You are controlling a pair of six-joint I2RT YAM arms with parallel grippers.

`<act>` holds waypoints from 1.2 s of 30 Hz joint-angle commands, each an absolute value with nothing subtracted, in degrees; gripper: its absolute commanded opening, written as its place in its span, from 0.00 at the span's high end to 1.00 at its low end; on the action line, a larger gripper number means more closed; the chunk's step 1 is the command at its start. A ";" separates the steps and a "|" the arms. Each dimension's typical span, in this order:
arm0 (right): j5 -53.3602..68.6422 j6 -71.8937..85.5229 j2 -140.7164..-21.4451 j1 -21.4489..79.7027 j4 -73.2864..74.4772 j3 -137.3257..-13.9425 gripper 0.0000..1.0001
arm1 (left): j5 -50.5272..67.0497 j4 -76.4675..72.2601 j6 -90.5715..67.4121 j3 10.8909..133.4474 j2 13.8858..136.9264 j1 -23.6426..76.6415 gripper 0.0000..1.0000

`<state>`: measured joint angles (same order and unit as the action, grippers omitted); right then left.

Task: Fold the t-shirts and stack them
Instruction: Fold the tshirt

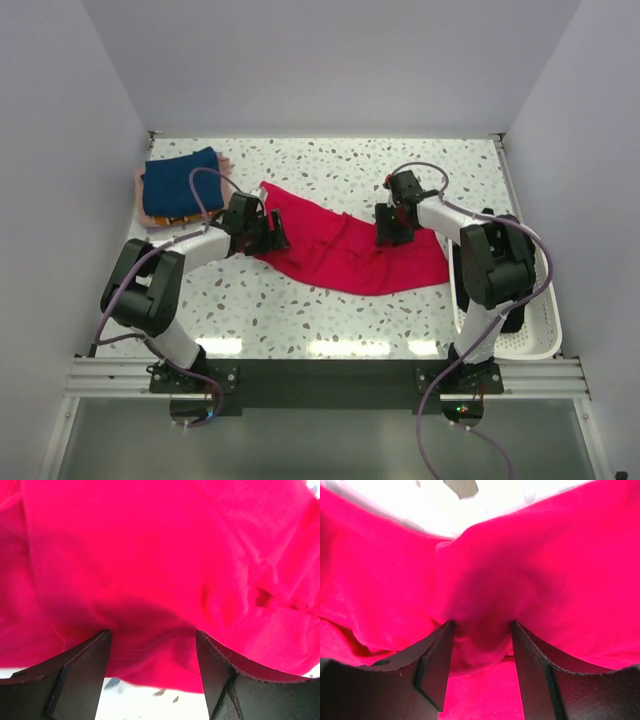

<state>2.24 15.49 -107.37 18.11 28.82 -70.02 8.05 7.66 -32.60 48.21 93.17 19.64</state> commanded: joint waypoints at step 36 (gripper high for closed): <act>-1.39 23.05 -93.60 46.68 40.34 -74.78 0.44 | 6.95 16.35 -23.03 105.56 128.26 18.02 0.20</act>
